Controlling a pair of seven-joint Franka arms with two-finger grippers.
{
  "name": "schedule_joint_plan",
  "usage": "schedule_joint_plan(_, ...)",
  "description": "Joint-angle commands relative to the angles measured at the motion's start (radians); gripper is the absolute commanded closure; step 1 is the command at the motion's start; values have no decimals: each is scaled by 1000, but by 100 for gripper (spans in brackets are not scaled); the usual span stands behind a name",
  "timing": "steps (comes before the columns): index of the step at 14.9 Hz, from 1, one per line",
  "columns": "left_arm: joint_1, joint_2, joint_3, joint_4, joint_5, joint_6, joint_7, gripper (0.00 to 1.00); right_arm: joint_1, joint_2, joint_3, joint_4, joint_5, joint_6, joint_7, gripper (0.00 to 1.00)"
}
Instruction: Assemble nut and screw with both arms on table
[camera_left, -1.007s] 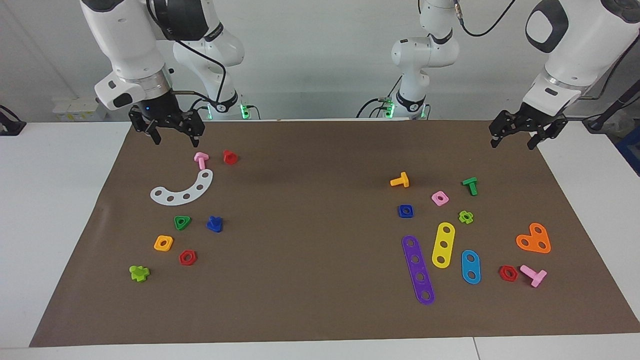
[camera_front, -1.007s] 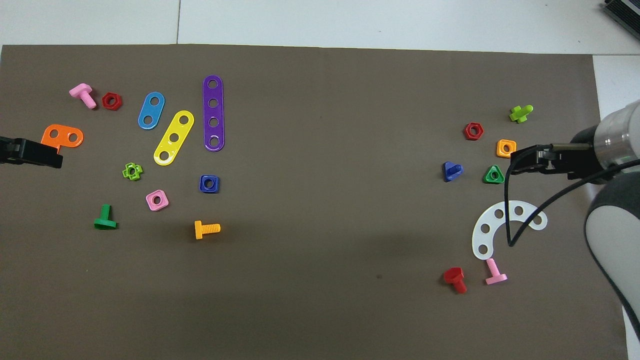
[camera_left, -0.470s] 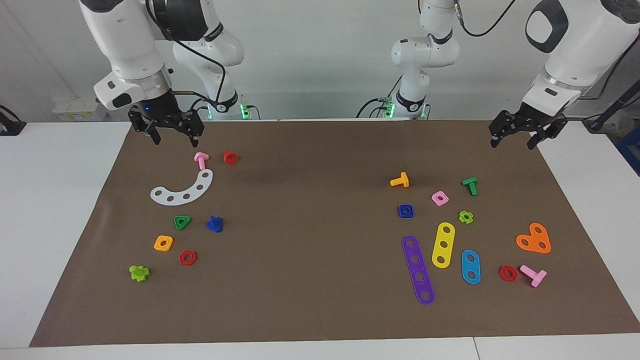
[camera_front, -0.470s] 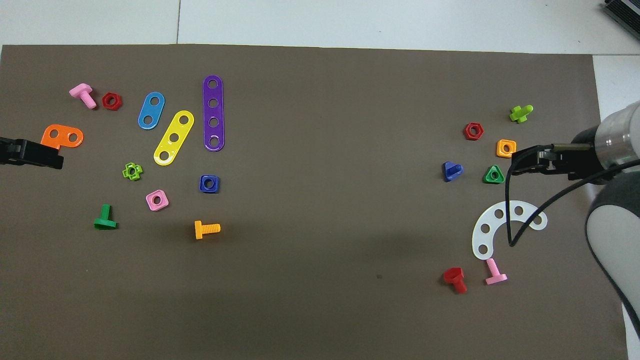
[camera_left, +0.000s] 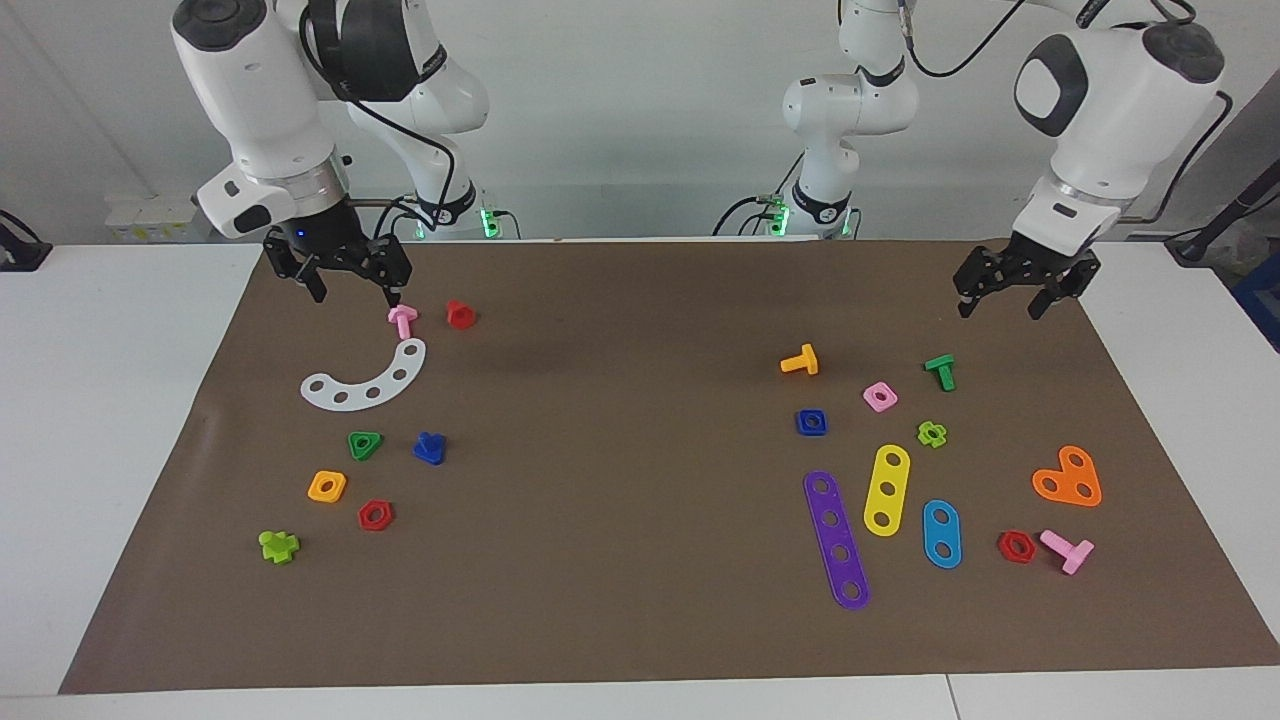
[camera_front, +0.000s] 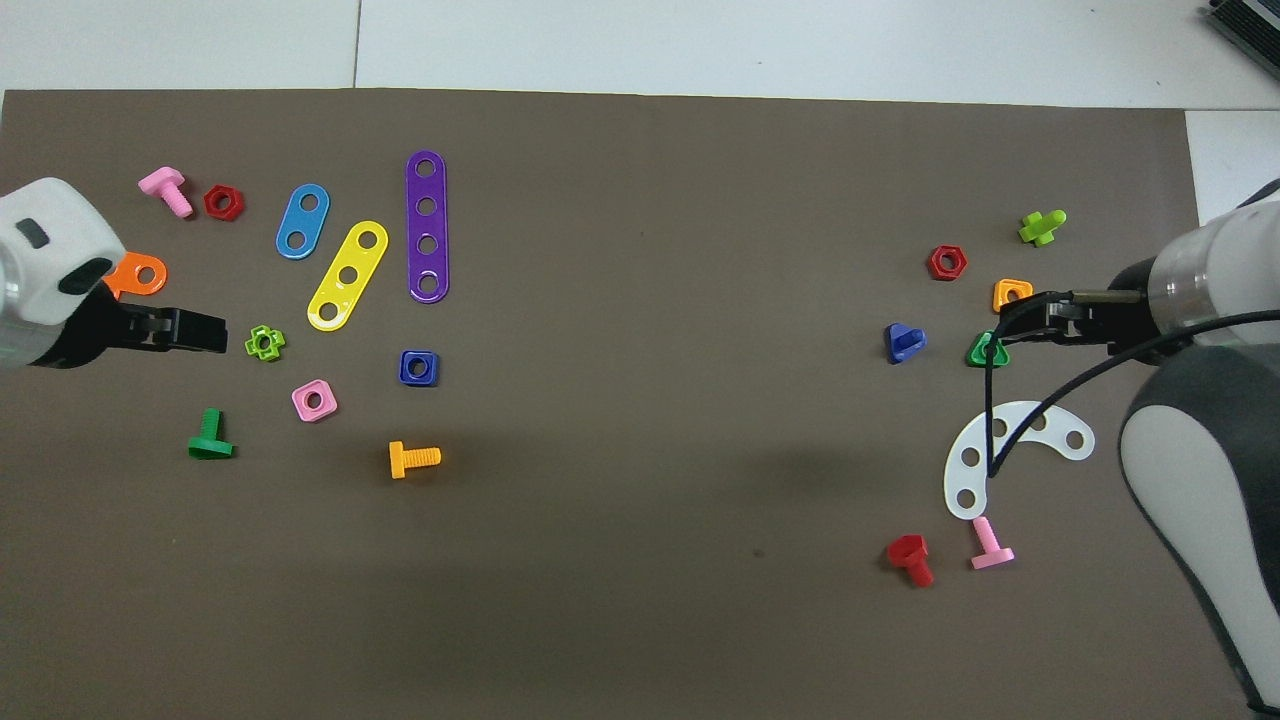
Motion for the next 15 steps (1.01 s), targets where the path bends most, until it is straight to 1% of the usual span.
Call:
schedule_joint_plan(1, -101, 60, 9, -38, -12, 105, -137, 0, -18, 18, 6, -61, 19, 101, -39, 3)
schedule_joint_plan(3, -163, 146, 9, -40, -13, 224, -255, 0, -21, 33, 6, -112, 19, 184, -41, 4)
schedule_joint_plan(5, -181, 208, 9, -40, -13, 276, -262, 0, -20, 76, 6, -143, 19, 253, -47, 6)
schedule_joint_plan(8, -238, 350, 12, -44, -12, 386, -263, 1, -10, 156, 6, -161, 19, 351, -85, 9)
schedule_joint_plan(9, -243, 378, 12, -44, -4, 400, -262, 2, -9, 177, 6, -169, 19, 391, -90, 11)
schedule_joint_plan(12, -240, 384, 12, -55, -1, 404, -231, 5, -4, 261, 7, -177, 18, 506, -89, 14)
schedule_joint_plan(15, -237, 367, 13, -121, -1, 388, -184, 11, 14, 308, 7, -186, 18, 568, -90, 21)
